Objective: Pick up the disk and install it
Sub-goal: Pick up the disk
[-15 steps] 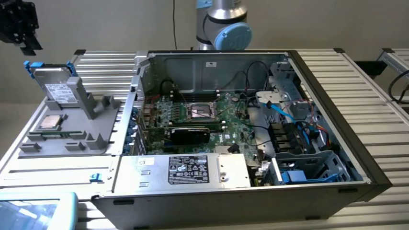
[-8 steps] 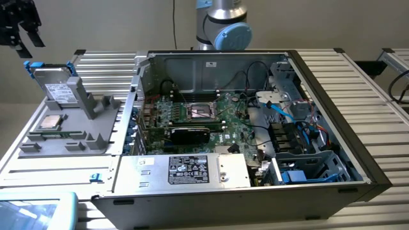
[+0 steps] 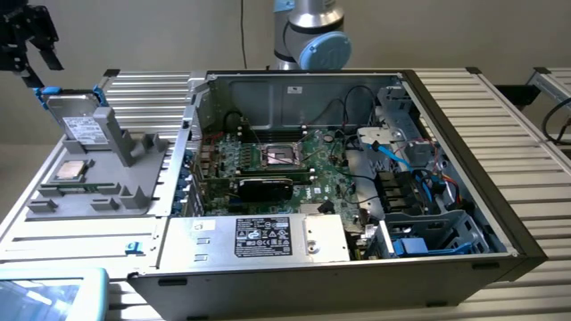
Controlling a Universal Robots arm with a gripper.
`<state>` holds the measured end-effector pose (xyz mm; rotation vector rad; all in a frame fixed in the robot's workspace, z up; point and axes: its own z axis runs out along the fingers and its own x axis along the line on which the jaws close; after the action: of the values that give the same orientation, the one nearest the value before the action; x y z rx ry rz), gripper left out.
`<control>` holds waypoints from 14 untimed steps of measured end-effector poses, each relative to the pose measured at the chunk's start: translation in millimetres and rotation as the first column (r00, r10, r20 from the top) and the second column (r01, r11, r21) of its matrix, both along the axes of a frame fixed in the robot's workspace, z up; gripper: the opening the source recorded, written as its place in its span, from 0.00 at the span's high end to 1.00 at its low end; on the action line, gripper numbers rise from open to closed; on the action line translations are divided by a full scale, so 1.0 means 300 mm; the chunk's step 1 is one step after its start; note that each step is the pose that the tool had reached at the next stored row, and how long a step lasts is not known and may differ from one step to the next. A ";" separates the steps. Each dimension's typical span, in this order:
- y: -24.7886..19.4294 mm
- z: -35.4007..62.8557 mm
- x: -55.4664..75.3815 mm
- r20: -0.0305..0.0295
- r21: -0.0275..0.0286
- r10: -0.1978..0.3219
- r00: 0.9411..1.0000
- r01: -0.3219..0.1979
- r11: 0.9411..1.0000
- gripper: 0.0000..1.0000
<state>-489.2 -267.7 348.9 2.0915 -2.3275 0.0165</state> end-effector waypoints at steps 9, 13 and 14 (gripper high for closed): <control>0.000 -0.034 -0.001 -0.029 -0.002 0.020 0.999 -0.020 1.000 0.34; 0.000 -0.043 -0.001 -0.029 -0.019 0.021 0.999 -0.022 1.000 0.34; 0.000 -0.043 -0.001 -0.029 -0.019 0.021 0.999 -0.022 1.000 0.34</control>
<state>-489.5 -267.7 336.1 2.0936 -2.2797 0.0083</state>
